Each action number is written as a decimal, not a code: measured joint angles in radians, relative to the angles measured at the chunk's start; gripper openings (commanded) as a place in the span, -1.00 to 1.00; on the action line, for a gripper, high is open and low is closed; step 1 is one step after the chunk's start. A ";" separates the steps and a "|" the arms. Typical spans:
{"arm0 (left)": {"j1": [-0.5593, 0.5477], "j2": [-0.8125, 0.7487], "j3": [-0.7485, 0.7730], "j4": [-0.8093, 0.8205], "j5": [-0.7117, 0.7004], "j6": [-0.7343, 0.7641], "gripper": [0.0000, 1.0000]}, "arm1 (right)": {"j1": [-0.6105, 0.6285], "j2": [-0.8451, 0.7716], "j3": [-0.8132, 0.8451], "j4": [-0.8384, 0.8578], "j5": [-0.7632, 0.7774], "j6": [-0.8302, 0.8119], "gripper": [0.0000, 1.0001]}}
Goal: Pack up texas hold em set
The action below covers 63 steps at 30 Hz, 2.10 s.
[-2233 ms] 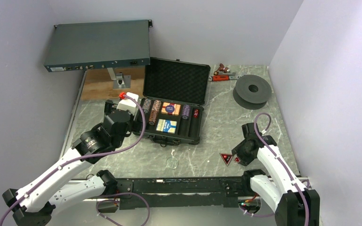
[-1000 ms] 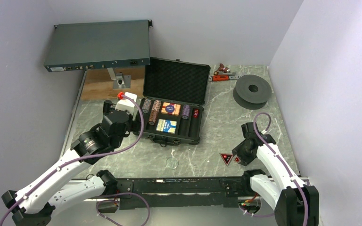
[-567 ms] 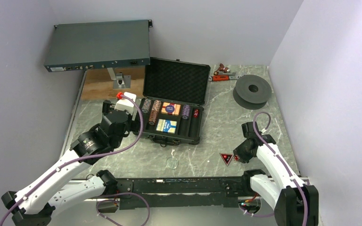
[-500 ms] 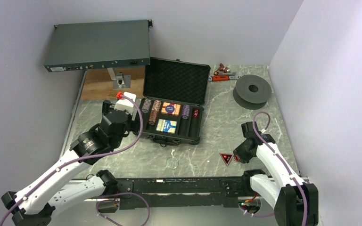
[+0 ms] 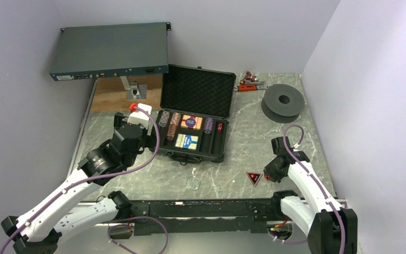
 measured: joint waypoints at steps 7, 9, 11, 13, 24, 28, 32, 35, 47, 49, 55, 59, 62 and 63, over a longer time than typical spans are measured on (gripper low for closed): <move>0.002 0.000 0.000 0.000 0.000 0.000 0.93 | 0.000 -0.038 0.052 -0.004 0.025 -0.027 -0.95; 0.004 0.000 0.000 0.000 0.001 0.000 0.92 | -0.001 -0.038 0.089 -0.008 0.039 -0.037 -0.99; 0.005 0.000 0.000 0.001 0.001 0.000 0.92 | -0.001 -0.038 0.129 -0.010 0.047 -0.049 -1.00; 0.006 0.000 0.000 0.001 0.003 0.000 0.92 | -0.001 -0.038 0.167 -0.008 0.055 -0.064 -1.00; 0.006 0.001 0.000 0.001 0.011 0.000 0.99 | -0.001 -0.040 0.267 0.113 -0.042 -0.227 -1.00; 0.006 0.001 0.000 0.001 0.012 0.000 0.99 | -0.001 -0.040 0.319 0.145 -0.110 -0.295 -1.00; 0.007 0.000 0.000 0.001 0.018 0.000 0.99 | -0.001 -0.061 0.332 0.222 -0.217 -0.335 -1.00; 0.007 0.000 0.000 0.002 0.025 0.001 0.99 | 0.000 -0.052 0.338 0.282 -0.319 -0.340 -1.00; 0.007 0.002 0.000 0.002 0.027 0.004 0.99 | 0.255 0.222 0.480 0.409 -0.456 -0.356 -1.00; 0.008 0.003 0.000 0.002 0.027 0.004 0.99 | 0.280 0.231 0.495 0.414 -0.457 -0.363 -1.00; 0.009 0.005 -0.001 0.002 0.027 0.005 0.99 | 0.300 0.280 0.525 0.417 -0.452 -0.381 -1.00; 0.009 0.005 -0.002 0.002 0.026 0.008 0.98 | 0.321 0.321 0.525 0.413 -0.436 -0.388 -1.00; 0.008 0.008 -0.002 0.002 0.026 0.011 0.97 | 0.335 0.345 0.525 0.412 -0.431 -0.389 -1.00; 0.009 0.008 -0.002 0.002 0.026 0.011 0.97 | 0.340 0.353 0.525 0.412 -0.431 -0.389 -1.00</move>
